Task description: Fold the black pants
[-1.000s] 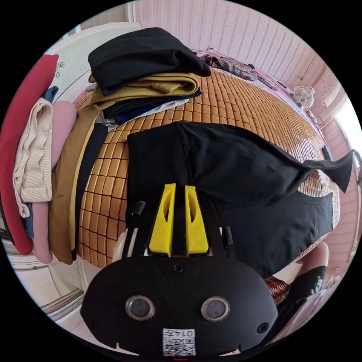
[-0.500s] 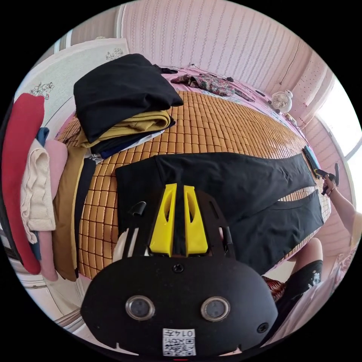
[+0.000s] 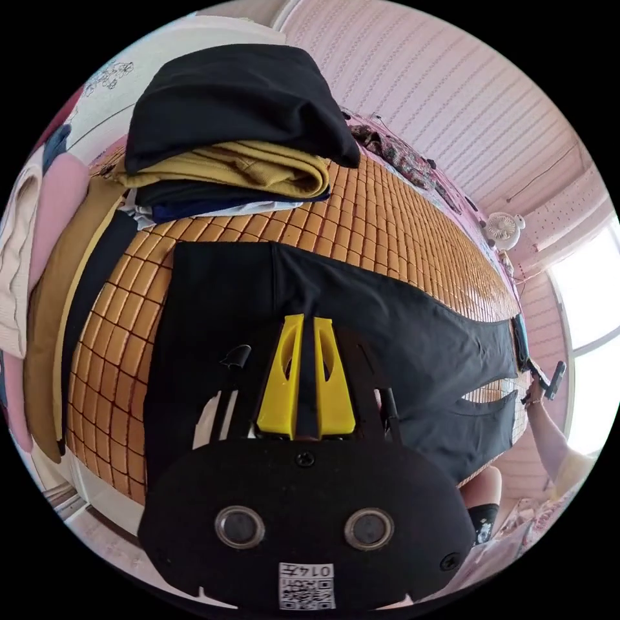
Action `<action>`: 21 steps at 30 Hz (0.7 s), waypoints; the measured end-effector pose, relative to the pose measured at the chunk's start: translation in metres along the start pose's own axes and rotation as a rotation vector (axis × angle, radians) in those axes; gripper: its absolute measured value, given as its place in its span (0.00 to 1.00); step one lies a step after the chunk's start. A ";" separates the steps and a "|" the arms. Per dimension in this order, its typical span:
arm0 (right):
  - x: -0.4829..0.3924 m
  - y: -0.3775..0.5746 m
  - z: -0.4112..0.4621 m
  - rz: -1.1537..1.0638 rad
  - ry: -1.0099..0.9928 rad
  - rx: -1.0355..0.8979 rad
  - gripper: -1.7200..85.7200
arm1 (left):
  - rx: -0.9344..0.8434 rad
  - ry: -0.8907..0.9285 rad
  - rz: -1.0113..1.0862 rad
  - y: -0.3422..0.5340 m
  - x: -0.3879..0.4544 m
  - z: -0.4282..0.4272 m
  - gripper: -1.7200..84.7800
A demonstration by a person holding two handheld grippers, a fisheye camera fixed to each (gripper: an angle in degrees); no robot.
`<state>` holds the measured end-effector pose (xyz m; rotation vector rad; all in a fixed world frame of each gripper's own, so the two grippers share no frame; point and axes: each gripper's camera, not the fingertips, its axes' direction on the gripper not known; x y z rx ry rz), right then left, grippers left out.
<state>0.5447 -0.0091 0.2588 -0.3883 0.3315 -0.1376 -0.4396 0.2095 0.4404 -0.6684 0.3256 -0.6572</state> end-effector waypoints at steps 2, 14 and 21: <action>0.017 0.033 -0.029 0.007 -0.062 0.031 0.01 | 0.046 0.036 -0.023 0.015 -0.019 -0.027 0.07; 0.145 0.246 -0.065 0.474 -0.415 -0.287 0.03 | 0.144 0.043 -0.357 0.160 -0.161 -0.153 0.14; 0.168 0.276 -0.053 0.624 -0.535 -0.331 0.07 | -0.009 0.193 -0.556 0.160 -0.212 -0.128 0.13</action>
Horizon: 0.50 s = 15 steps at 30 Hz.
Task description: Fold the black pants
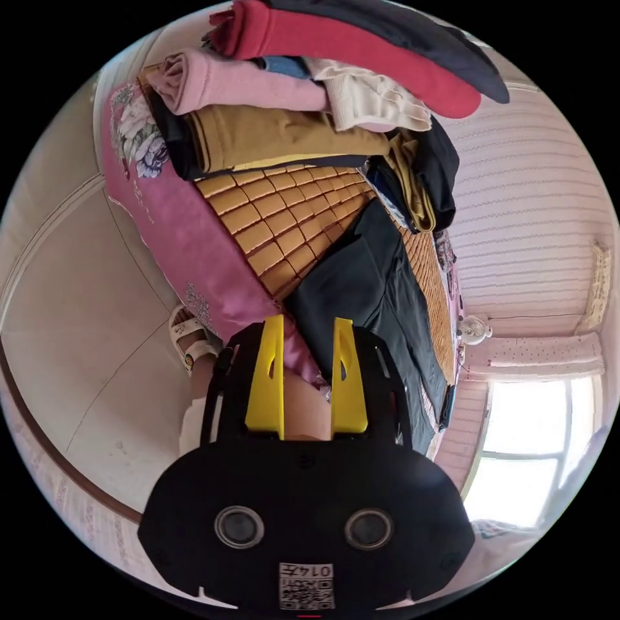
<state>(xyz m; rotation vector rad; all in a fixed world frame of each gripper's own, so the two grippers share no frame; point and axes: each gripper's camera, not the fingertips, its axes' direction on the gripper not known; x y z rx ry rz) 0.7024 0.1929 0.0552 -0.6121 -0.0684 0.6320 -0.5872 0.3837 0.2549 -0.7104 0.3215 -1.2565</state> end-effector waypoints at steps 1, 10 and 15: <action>-0.001 -0.002 -0.002 -0.013 -0.007 0.008 0.08 | -0.029 -0.010 -0.017 -0.003 -0.003 0.003 0.13; -0.002 -0.014 0.003 -0.050 0.042 0.033 0.12 | -0.010 0.055 0.022 -0.006 -0.018 -0.025 0.01; 0.007 -0.015 0.009 0.032 0.141 0.076 0.12 | 0.020 0.001 0.098 -0.007 -0.008 -0.040 0.01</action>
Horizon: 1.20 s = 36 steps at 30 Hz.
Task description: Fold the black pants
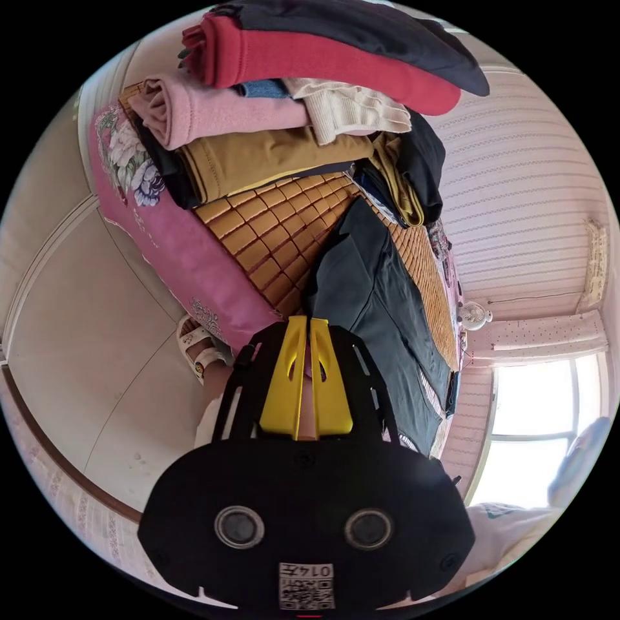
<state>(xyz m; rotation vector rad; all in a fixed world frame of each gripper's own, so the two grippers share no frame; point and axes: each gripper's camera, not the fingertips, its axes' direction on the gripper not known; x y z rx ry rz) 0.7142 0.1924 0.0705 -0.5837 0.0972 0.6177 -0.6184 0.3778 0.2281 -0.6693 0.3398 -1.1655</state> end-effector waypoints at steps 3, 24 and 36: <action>-0.004 0.000 0.008 -0.017 0.027 -0.026 0.09 | -0.013 -0.021 0.005 -0.001 0.002 0.001 0.01; -0.034 -0.001 -0.040 -0.222 0.096 -0.013 0.02 | 0.062 -0.018 0.122 0.047 0.040 -0.005 0.01; -0.257 -0.178 0.005 -0.439 -0.011 0.250 0.06 | 0.272 0.186 0.263 -0.052 0.166 0.082 0.02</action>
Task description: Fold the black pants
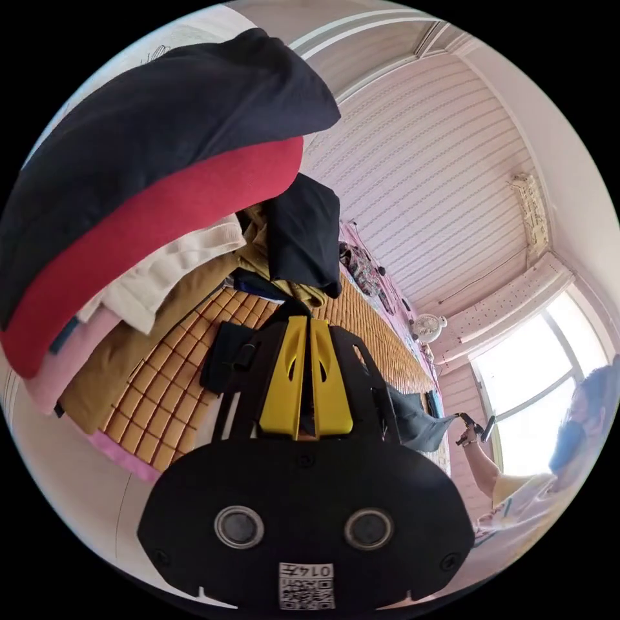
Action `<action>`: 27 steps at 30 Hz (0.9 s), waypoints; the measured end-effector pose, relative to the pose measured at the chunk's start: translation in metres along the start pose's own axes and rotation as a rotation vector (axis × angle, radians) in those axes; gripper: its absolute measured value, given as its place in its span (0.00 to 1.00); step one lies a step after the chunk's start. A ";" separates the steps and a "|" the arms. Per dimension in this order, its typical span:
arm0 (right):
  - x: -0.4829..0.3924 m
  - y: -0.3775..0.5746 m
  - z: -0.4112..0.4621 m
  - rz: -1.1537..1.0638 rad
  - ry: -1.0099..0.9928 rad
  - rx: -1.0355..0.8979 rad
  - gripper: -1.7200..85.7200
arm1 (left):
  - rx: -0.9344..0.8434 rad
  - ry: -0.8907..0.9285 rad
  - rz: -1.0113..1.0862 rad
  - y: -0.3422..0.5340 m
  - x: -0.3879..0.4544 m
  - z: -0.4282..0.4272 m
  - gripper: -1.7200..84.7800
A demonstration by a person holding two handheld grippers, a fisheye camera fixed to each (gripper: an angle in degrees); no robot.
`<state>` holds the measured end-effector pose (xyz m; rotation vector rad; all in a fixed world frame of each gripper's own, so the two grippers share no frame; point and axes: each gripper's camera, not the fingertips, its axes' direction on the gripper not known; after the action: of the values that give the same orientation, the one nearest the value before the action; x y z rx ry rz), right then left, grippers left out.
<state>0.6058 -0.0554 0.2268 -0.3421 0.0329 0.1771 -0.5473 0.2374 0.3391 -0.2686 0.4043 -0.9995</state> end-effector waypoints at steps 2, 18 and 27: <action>-0.017 -0.013 0.040 0.060 -0.006 -0.090 0.11 | 0.007 -0.032 -0.079 -0.001 -0.002 0.033 0.05; 0.000 0.113 0.085 -0.191 0.150 -0.391 0.03 | -0.545 -0.583 0.414 0.095 0.080 0.223 0.02; 0.054 0.233 -0.015 -0.073 0.058 -0.482 0.05 | -0.611 -0.705 0.484 0.131 0.096 0.250 0.03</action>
<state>0.6178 0.1647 0.1327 -0.8282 0.0351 0.1001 -0.2906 0.2316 0.4908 -0.9890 0.1005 -0.2407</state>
